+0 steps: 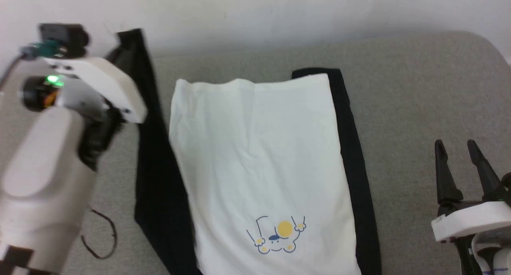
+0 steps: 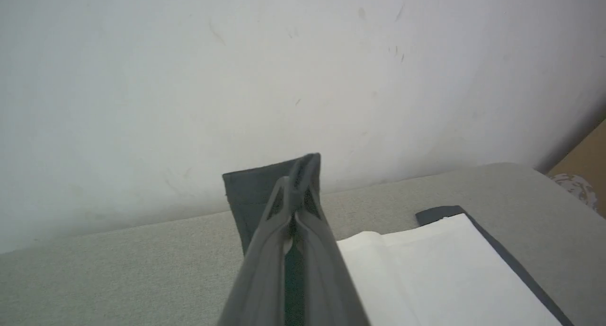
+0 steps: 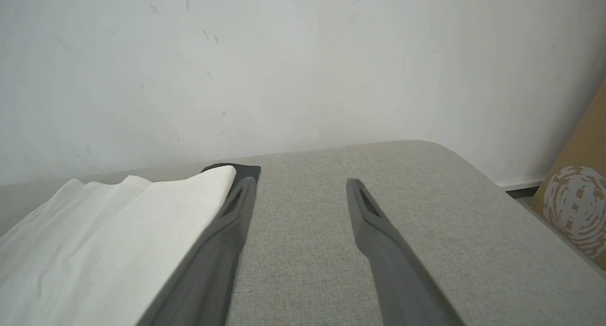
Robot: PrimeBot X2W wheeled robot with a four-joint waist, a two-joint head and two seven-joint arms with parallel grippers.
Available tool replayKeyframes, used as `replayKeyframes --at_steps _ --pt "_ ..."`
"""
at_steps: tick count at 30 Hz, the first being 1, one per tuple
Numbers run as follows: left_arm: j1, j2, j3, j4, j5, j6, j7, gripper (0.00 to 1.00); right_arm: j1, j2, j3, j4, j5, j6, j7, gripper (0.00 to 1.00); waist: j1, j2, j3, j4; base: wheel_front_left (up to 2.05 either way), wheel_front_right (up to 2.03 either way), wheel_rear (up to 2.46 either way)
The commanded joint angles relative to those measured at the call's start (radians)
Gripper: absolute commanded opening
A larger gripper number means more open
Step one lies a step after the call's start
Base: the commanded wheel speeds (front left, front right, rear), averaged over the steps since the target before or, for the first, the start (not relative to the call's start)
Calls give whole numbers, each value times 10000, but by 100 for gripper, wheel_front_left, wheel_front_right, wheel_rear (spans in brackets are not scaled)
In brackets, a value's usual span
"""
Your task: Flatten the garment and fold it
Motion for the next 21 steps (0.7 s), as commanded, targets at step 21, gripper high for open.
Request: replayKeyframes --at_steps 21 --pt "1438 -3740 -3542 -2879 838 916 433 0 37 326 -337 121 208 -9 -43 100 2 0 -79 -433 0 0 0"
